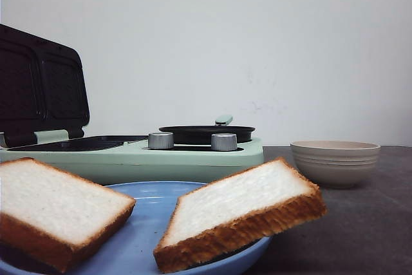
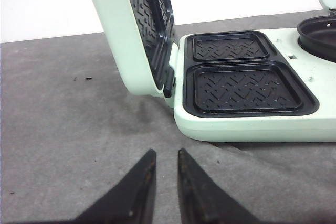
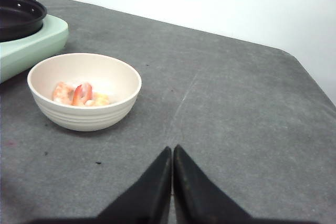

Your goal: Make breakfast with bread and shrimp

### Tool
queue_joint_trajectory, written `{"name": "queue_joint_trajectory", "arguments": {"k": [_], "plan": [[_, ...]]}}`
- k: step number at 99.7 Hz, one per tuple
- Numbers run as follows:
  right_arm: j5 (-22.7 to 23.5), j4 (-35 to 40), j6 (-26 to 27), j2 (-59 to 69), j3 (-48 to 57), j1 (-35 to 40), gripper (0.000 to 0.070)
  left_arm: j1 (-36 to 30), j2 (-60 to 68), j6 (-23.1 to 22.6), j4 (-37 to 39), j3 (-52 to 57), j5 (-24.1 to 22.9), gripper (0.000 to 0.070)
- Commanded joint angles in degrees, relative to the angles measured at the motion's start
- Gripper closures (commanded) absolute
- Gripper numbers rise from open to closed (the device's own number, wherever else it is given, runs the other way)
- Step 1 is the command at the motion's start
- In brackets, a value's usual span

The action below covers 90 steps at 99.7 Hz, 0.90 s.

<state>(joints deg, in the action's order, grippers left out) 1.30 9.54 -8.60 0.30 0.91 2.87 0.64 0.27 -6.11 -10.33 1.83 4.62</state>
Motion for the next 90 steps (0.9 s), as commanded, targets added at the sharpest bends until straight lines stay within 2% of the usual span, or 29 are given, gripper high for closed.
{"name": "queue_joint_trajectory", "arguments": {"k": [1,69,90], "plan": [[0.00,-0.81,0.46,-0.09,-0.20,-0.07,0.0700,0.09,-0.09,-0.31,-0.42,-0.87,0.09,0.0700],[0.17,-0.79,0.79,-0.09,-0.20,-0.07,0.0700,0.09,-0.09,-0.31,-0.42,-0.87,0.09,0.0700],[0.17,-0.50,4.63,-0.09,-0.20,-0.07,0.0700,0.09,-0.09,-0.31,-0.42,-0.87,0.09,0.0700]]}}
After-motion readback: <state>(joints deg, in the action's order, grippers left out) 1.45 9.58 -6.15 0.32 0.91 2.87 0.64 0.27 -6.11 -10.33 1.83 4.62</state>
